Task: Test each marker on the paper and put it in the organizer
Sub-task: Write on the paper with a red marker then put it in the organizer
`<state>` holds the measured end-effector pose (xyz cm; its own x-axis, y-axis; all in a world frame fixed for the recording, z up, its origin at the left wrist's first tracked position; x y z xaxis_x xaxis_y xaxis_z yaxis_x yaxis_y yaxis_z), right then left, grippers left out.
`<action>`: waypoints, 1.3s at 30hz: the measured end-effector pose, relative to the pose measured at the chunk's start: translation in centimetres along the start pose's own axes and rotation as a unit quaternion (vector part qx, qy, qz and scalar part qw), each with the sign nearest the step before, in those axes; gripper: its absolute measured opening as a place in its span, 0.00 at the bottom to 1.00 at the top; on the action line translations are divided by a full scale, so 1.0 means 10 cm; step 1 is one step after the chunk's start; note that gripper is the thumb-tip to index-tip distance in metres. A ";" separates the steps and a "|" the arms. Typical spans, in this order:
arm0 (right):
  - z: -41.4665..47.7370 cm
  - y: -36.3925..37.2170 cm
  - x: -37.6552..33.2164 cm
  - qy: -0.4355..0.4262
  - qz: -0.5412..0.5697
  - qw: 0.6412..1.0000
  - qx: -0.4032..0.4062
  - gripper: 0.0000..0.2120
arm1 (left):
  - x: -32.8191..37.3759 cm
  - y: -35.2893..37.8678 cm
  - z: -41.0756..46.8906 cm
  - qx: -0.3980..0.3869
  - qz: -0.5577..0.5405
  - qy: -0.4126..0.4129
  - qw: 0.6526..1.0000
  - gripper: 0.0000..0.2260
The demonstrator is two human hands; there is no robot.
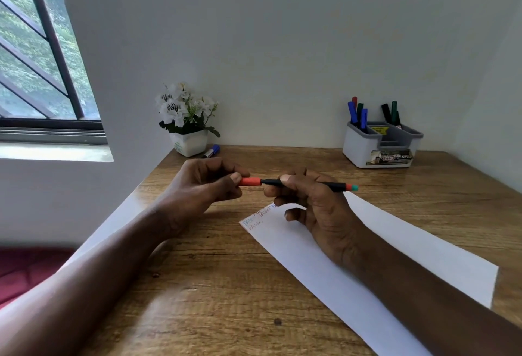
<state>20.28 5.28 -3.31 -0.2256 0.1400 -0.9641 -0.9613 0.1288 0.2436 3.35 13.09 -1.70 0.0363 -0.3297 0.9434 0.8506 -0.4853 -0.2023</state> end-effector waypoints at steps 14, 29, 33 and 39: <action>-0.01 0.03 -0.04 -0.034 -0.026 0.999 -0.010 0.07 | 0.03 0.21 -0.07 -0.032 -0.092 -0.027 0.995 0.11; 0.01 0.05 -0.04 -0.063 -0.002 0.997 -0.044 0.04 | -0.02 0.29 -0.05 -0.042 -0.142 -0.035 0.988 0.08; 0.02 0.07 -0.14 -0.081 -0.065 0.993 -0.058 0.11 | 0.09 0.20 0.00 -0.028 -0.029 0.044 0.998 0.10; -0.01 -0.09 -0.41 -0.205 -0.194 0.959 0.014 0.16 | 0.07 0.14 0.06 -0.031 0.441 0.085 0.893 0.31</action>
<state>22.03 4.53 0.42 0.2354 0.4499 -0.8615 -0.9544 0.2742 -0.1176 4.89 12.71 -1.18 0.5926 -0.7214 0.3583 0.4998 -0.0195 -0.8659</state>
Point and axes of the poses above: each hand's wrist, its own z-axis towards the middle knuckle, its own y-axis out of the palm, x = y × z, the point moved 9 cm from there along z, towards the middle knuckle, and after that the axes turned 3 degrees about z, right-handed, at the moved point
